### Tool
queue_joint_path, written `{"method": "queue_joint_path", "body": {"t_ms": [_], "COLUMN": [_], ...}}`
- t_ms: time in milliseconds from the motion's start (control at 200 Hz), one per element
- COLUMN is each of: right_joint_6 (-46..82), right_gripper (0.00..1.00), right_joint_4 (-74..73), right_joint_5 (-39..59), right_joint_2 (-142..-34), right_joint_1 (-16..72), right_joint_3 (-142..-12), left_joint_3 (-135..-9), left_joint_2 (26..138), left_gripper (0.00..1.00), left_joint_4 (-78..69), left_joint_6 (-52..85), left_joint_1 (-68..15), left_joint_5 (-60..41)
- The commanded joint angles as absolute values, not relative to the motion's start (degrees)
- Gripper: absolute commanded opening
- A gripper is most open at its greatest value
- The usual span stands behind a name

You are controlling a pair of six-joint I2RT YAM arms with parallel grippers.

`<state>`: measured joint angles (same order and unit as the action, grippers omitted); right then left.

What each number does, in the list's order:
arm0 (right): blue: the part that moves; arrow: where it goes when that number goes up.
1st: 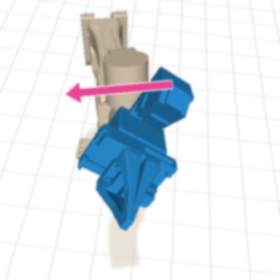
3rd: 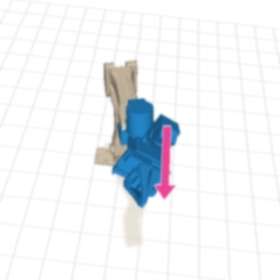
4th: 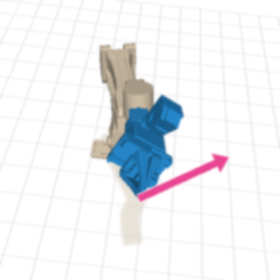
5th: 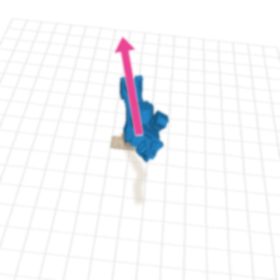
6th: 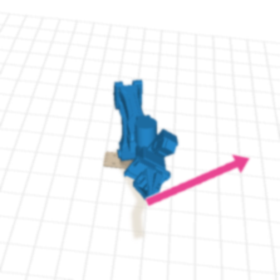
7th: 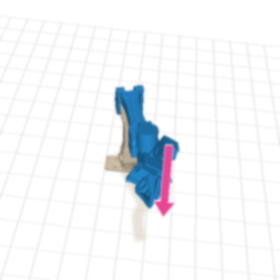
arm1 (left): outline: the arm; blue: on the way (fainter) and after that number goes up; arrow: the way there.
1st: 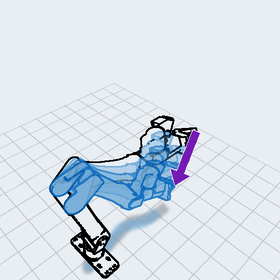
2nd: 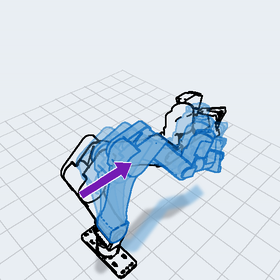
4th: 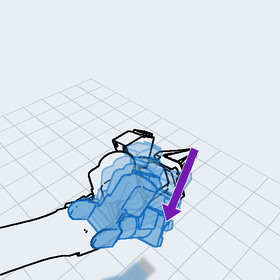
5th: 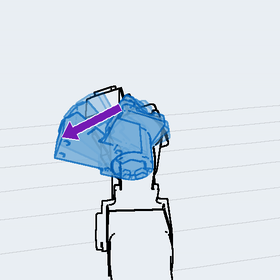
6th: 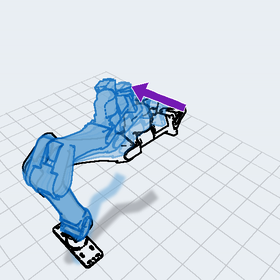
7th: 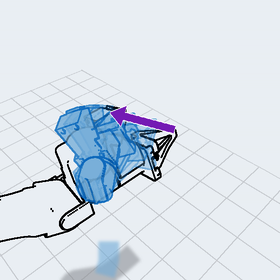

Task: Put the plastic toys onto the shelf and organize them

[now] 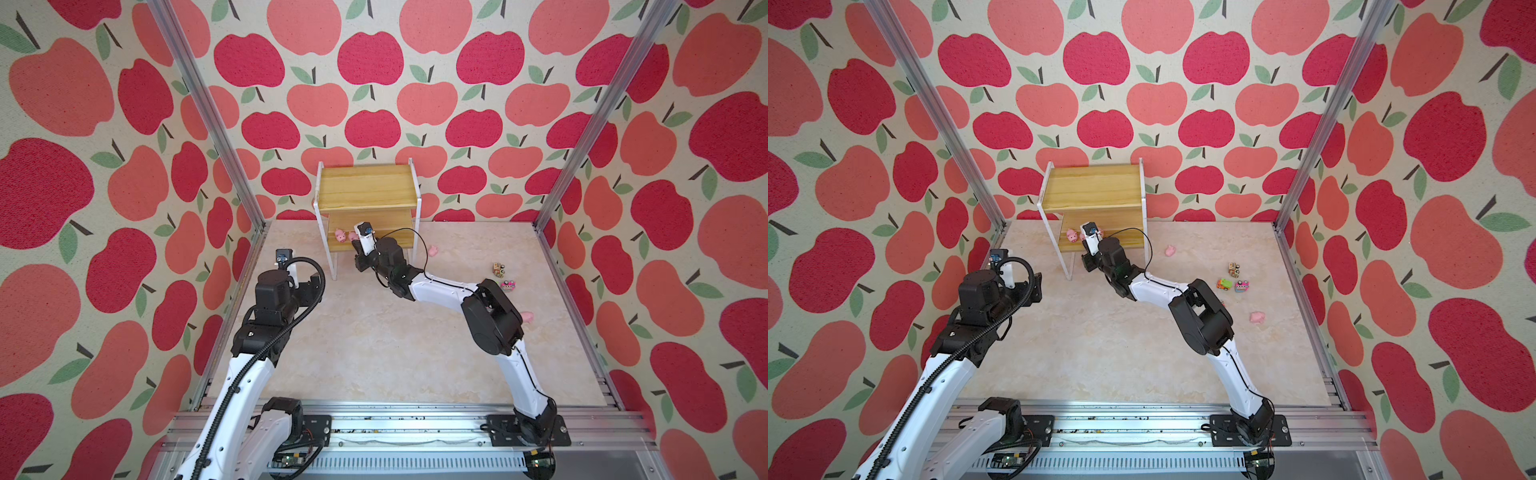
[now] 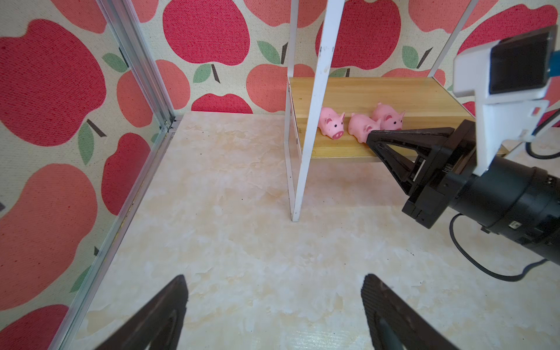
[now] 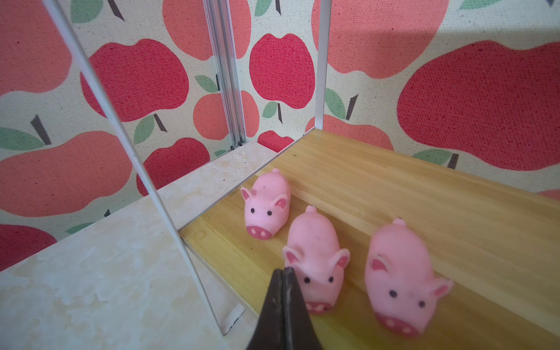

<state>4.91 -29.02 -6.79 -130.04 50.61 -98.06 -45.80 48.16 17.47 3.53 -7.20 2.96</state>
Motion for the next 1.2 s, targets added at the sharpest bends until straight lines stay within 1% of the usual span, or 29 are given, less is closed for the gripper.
{"method": "queue_joint_path", "body": {"t_ms": [0, 370, 515, 640, 800, 950, 1006, 1076, 1146, 1196], "right_joint_6": [4.22, 4.48, 4.31, 3.6, 3.66, 7.65, 10.53, 13.34, 14.87, 16.44], "right_gripper": [0.0, 0.0, 0.0, 0.0, 0.0, 0.0, 0.03, 0.1, 0.25, 0.39], "right_joint_4": [-28.21, -26.72, -27.68, -30.2, -34.76, -32.69, -30.51, -25.45, -20.92, -18.24], "right_joint_5": [-6.08, -4.27, -3.87, -5.21, -7.54, -10.55, -11.83, -15.14, -18.75, -21.16], "right_joint_2": [-131.98, -135.39, -134.06, -128.47, -116.35, -103.71, -99.22, -93.97, -89.27, -86.23], "right_joint_1": [50.45, 50.54, 50.79, 51.47, 53.61, 56.02, 56.09, 56.0, 55.44, 54.22], "right_joint_3": [-101.08, -106.8, -105.04, -97.11, -78.54, -61.96, -56.52, -51.66, -47.81, -45.61], "left_joint_3": [-47.81, -47.8, -47.8, -47.72, -47.63, -47.55, -47.46, -47.27, -47.03, -46.76], "left_joint_2": [48.42, 48.67, 48.77, 48.95, 48.88, 49.21, 49.4, 50.07, 50.75, 51.58], "left_gripper": [0.92, 0.92, 0.92, 0.91, 0.92, 0.91, 0.92, 0.92, 0.92, 0.92], "left_joint_4": [18.11, 17.97, 18.02, 18.04, 17.97, 18.0, 18.09, 18.19, 18.03, 17.93], "left_joint_6": [4.04, 4.13, 4.05, 4.04, 4.04, 3.83, 3.53, 3.21, 2.67, 2.25], "left_joint_1": [-7.36, -7.1, -7.0, -6.97, -7.06, -9.05, -10.48, -12.96, -16.44, -19.16], "left_joint_5": [2.2, 1.85, 1.85, 2.02, 2.11, 2.62, 3.12, 3.82, 4.34, 4.73]}}
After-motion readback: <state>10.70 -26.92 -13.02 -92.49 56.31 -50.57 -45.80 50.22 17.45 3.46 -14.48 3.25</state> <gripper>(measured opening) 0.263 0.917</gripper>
